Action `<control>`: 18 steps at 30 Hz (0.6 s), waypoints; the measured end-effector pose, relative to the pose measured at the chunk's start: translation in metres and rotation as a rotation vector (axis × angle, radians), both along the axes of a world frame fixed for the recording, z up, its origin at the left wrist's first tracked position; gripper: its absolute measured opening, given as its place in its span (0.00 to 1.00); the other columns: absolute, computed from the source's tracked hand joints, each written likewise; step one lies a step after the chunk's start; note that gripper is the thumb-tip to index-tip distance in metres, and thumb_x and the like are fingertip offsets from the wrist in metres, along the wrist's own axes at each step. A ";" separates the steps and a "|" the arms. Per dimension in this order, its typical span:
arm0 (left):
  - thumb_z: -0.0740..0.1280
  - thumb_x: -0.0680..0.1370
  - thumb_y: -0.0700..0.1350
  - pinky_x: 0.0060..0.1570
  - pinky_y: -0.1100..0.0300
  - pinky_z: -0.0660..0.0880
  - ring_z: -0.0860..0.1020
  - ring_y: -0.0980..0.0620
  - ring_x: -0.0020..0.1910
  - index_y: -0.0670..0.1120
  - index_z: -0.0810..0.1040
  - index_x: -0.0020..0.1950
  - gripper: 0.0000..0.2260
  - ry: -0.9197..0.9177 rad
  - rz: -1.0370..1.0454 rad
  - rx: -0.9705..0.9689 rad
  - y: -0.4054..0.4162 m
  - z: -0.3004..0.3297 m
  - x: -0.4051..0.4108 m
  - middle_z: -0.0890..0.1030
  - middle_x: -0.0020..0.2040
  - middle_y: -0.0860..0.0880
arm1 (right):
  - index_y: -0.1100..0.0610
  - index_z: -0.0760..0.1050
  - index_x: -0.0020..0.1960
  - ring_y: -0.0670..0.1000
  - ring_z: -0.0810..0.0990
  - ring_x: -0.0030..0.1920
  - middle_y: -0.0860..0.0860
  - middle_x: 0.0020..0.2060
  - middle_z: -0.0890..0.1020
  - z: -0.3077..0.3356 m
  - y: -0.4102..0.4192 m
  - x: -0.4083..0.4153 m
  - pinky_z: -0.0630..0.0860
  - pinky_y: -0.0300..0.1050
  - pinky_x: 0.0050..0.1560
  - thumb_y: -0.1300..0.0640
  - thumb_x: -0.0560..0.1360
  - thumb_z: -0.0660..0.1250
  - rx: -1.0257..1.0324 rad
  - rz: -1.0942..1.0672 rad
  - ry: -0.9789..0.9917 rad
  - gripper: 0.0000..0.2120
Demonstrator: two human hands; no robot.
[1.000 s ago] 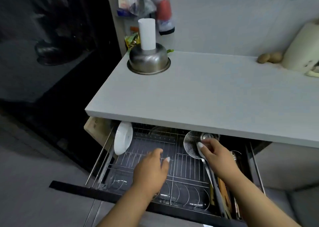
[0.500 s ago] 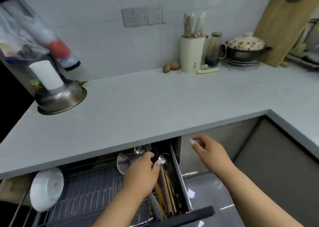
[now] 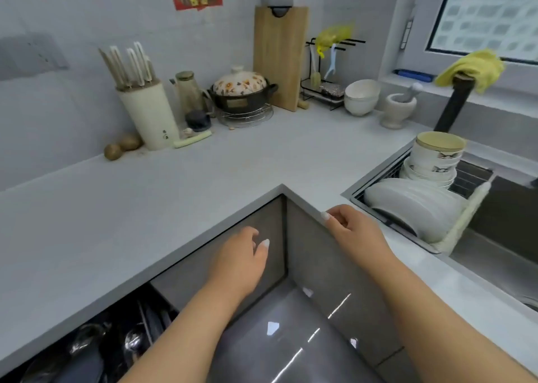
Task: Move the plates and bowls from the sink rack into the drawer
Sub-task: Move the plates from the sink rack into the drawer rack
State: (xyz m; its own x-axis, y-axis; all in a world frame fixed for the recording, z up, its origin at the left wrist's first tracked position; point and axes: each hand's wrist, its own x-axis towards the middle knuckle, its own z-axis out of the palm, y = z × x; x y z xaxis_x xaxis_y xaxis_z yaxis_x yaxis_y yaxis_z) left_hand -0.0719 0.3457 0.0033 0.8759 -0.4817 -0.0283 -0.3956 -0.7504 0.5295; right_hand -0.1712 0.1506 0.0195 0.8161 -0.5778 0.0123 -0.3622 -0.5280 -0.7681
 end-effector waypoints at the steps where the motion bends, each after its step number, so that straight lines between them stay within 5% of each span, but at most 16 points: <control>1: 0.58 0.80 0.56 0.53 0.57 0.73 0.75 0.55 0.52 0.50 0.70 0.68 0.18 0.002 -0.035 0.007 -0.014 0.000 0.000 0.77 0.55 0.54 | 0.50 0.76 0.49 0.45 0.75 0.39 0.45 0.37 0.77 0.000 -0.011 -0.007 0.70 0.39 0.39 0.45 0.78 0.61 0.007 -0.033 -0.001 0.10; 5: 0.58 0.80 0.57 0.60 0.54 0.73 0.74 0.54 0.60 0.50 0.68 0.69 0.20 -0.008 -0.203 0.011 -0.074 0.000 -0.003 0.73 0.64 0.53 | 0.51 0.75 0.48 0.44 0.74 0.37 0.45 0.36 0.77 -0.004 -0.054 -0.037 0.69 0.40 0.37 0.46 0.78 0.60 0.046 -0.201 -0.006 0.10; 10: 0.59 0.80 0.57 0.67 0.62 0.59 0.61 0.55 0.72 0.49 0.61 0.74 0.25 -0.025 -0.427 -0.042 -0.137 -0.002 -0.007 0.64 0.73 0.53 | 0.49 0.75 0.48 0.44 0.75 0.40 0.44 0.38 0.79 -0.006 -0.102 -0.064 0.69 0.42 0.37 0.45 0.79 0.60 0.012 -0.380 0.034 0.10; 18: 0.62 0.75 0.64 0.76 0.57 0.44 0.44 0.56 0.77 0.50 0.45 0.79 0.40 -0.078 -0.741 0.032 -0.227 -0.017 0.012 0.46 0.79 0.53 | 0.52 0.77 0.50 0.49 0.77 0.43 0.44 0.39 0.79 -0.006 -0.175 -0.066 0.70 0.44 0.41 0.46 0.78 0.61 -0.026 -0.604 0.033 0.11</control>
State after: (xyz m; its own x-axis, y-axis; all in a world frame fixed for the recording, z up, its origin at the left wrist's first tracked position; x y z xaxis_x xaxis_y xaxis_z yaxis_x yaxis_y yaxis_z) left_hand -0.0602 0.1183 -0.0134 0.3219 -0.9468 -0.0035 -0.8393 -0.2871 0.4616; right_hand -0.2376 -0.0241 0.0135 0.3443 -0.9388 0.0127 -0.6273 -0.2401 -0.7409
